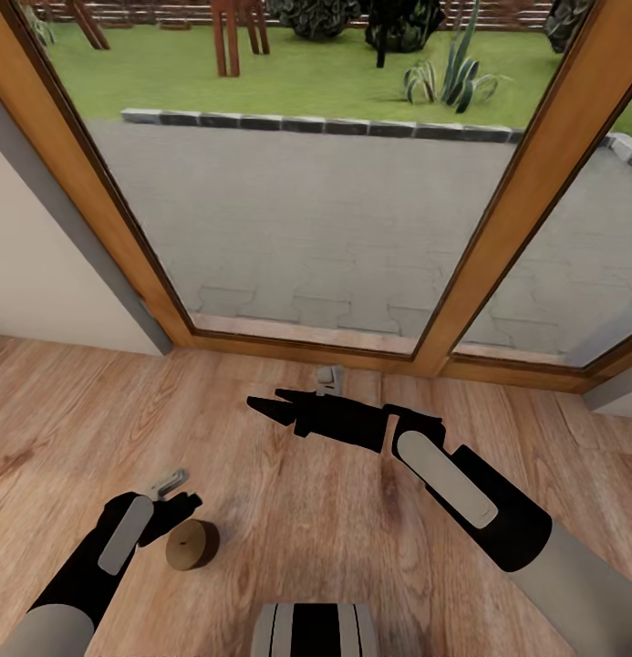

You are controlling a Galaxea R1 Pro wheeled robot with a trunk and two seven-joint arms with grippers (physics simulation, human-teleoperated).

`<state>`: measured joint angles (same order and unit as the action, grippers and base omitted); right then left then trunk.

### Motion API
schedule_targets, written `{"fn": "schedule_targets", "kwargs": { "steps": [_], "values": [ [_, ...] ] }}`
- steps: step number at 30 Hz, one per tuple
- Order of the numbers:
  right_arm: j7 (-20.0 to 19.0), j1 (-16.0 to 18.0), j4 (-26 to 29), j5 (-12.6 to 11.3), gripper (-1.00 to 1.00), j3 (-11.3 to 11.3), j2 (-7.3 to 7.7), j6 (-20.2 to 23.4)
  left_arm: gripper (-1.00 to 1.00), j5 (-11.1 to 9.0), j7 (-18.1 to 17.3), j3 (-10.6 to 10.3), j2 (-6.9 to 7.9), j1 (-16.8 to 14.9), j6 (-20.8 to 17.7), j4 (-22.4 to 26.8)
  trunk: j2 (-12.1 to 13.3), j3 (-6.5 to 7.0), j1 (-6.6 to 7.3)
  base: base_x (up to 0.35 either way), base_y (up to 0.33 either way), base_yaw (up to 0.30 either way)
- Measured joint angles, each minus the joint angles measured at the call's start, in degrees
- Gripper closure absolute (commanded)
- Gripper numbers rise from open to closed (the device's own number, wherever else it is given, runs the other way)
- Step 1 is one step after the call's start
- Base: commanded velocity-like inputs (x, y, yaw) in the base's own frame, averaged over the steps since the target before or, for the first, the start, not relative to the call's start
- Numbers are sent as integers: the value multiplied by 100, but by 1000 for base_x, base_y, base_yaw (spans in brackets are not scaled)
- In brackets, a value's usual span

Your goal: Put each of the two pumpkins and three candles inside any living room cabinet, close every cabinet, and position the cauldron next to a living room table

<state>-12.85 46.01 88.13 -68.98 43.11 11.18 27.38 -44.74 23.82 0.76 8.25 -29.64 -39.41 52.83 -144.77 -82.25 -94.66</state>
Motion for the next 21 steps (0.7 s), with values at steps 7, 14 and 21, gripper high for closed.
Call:
{"fn": "schedule_targets", "kwargs": {
  "steps": [7,14,21],
  "values": [
    [-5,0,-9,0,-100,0,2,0,-100,-7,222,10,-6,-5,-1,0,-4,-66,-8,0,0,0],
    [-6,0,-13,1,-100,-1,4,0,-100,-4,238,10,1,-4,-1,0,-6,-110,-13,0,0,0],
    [-18,0,-2,-11,-100,-3,2,-8,-100,-9,236,10,-1,-5,-1,-3,-12,-200,-23,0,0,0]
  ]
}}
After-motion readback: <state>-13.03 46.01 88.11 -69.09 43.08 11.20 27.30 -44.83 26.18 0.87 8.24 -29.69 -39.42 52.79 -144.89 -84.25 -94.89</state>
